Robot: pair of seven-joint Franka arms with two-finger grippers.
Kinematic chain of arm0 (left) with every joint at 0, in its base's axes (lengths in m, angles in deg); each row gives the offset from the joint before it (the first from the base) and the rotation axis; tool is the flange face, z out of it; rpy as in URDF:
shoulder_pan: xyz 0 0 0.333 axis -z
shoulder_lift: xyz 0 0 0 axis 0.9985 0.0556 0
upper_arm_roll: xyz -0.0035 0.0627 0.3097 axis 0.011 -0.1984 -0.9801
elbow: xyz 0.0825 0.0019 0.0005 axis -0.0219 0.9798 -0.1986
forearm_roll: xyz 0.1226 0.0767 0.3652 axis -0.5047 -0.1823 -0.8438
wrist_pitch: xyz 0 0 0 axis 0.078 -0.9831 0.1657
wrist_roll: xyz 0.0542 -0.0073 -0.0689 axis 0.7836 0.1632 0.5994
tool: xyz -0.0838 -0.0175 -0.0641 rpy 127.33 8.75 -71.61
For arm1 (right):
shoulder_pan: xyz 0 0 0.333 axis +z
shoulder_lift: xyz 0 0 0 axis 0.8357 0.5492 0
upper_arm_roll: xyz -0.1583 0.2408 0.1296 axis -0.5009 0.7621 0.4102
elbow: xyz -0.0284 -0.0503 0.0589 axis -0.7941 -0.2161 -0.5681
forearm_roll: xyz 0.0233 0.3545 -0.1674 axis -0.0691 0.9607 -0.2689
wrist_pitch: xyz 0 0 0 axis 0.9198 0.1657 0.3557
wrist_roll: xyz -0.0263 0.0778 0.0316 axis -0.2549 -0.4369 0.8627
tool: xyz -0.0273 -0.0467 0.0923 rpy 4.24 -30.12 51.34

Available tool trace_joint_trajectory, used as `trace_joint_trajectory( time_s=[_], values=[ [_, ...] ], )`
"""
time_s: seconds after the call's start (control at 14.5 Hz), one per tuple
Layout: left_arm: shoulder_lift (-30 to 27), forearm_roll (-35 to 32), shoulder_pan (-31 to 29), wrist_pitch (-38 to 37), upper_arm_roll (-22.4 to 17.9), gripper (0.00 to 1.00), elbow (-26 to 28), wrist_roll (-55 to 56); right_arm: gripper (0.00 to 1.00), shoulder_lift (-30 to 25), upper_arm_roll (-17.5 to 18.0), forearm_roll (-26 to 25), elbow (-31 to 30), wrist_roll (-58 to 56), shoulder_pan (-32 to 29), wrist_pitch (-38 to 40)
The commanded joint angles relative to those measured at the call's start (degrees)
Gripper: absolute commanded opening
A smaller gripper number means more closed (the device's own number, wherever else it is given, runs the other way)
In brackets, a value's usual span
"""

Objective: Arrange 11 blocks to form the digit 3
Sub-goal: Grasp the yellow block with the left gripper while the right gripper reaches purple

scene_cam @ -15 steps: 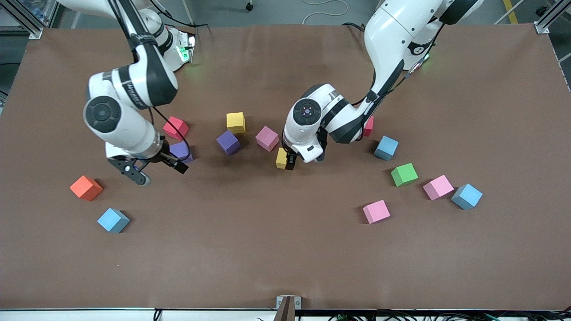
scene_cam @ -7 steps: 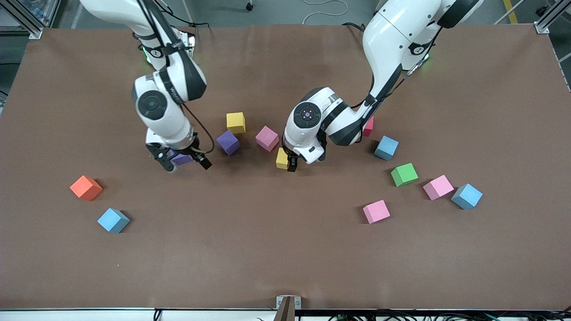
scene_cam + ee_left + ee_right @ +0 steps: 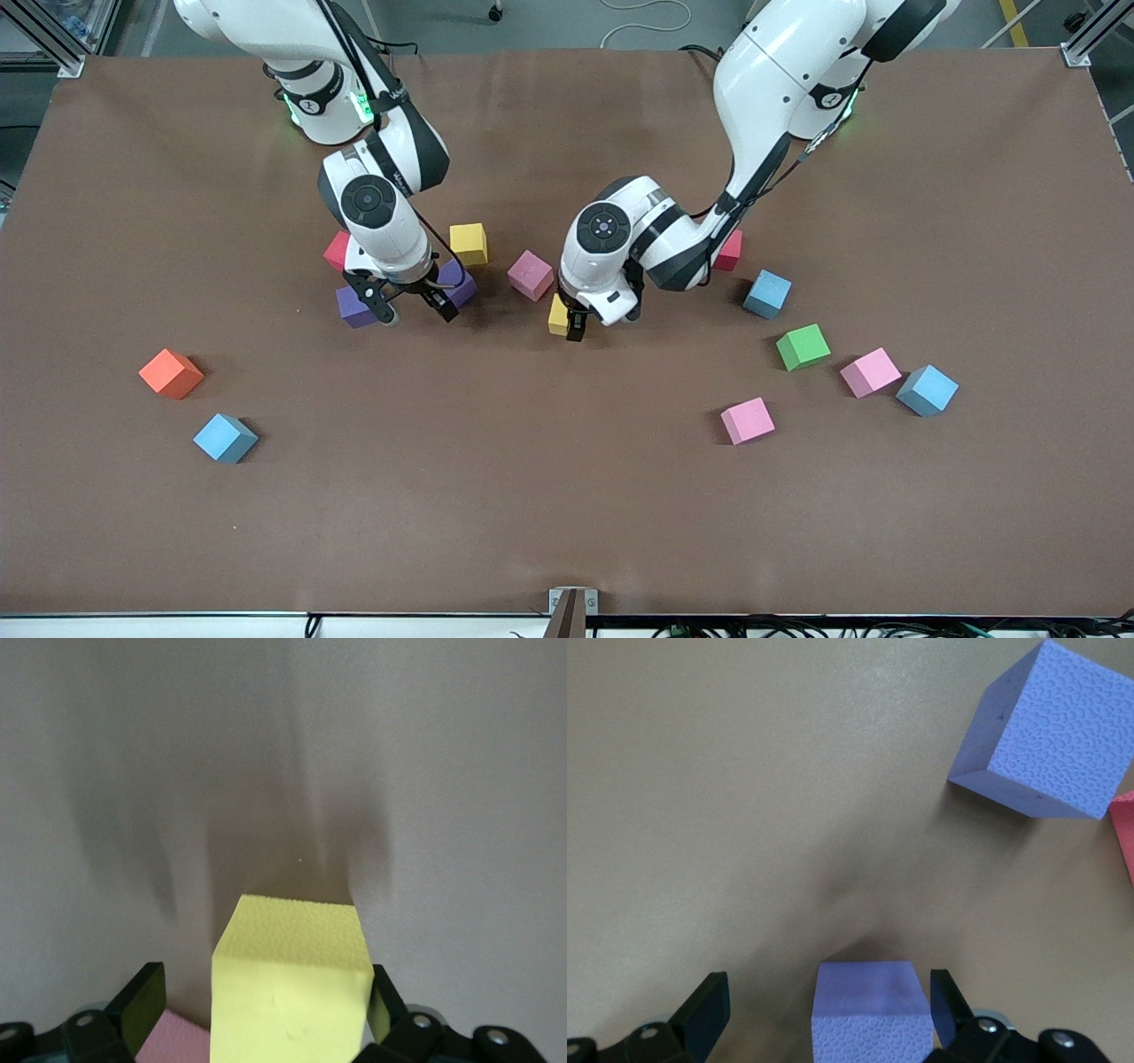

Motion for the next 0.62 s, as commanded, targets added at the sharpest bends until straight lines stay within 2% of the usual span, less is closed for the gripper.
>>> trace_joint_trajectory(
  time_s=[0.0,0.07,0.14,0.21,0.28,0.34,0.41,0.55],
  values=[
    [1.48,-2.3,1.39,1.58,-0.39,0.91,-1.17,1.28,1.0,-0.46,-0.22,0.08,-0.23,0.73,0.15,0.14],
    [1.4,-2.56,1.39,1.67,-0.39,0.8,-1.17,0.76,1.0,-0.46,-0.22,0.08,-0.14,0.73,0.15,0.14],
    [1.13,-4.65,1.39,1.67,-0.39,0.6,-1.26,0.23,1.0,-0.46,-0.22,0.08,0.03,0.73,0.15,0.22],
    [0.87,-7.54,1.3,1.59,-0.3,0.46,-1.17,-0.82,1.0,-0.46,-0.22,0.08,0.3,0.99,0.15,0.31],
    [0.69,-10.01,1.3,1.06,-0.04,0.39,-1.08,-2.75,1.0,-0.54,-0.14,0.08,0.82,1.69,0.24,0.4],
    [-0.61,-11.08,1.04,0.71,0.31,0.38,-0.3,-6.77,1.0,-0.55,-0.05,0.08,1.17,2.56,0.41,0.49],
    [-2.63,-11.09,0.78,-0.95,0.84,0.33,0.58,-11.68,1.0,-0.55,0.13,0.08,1.44,3.18,1.11,0.49],
    [-6.5,-10.91,0.25,-6.82,3.12,0.31,2.42,-18.56,1.0,-0.46,0.21,0.08,2.05,3.45,1.82,0.4]
  ],
)
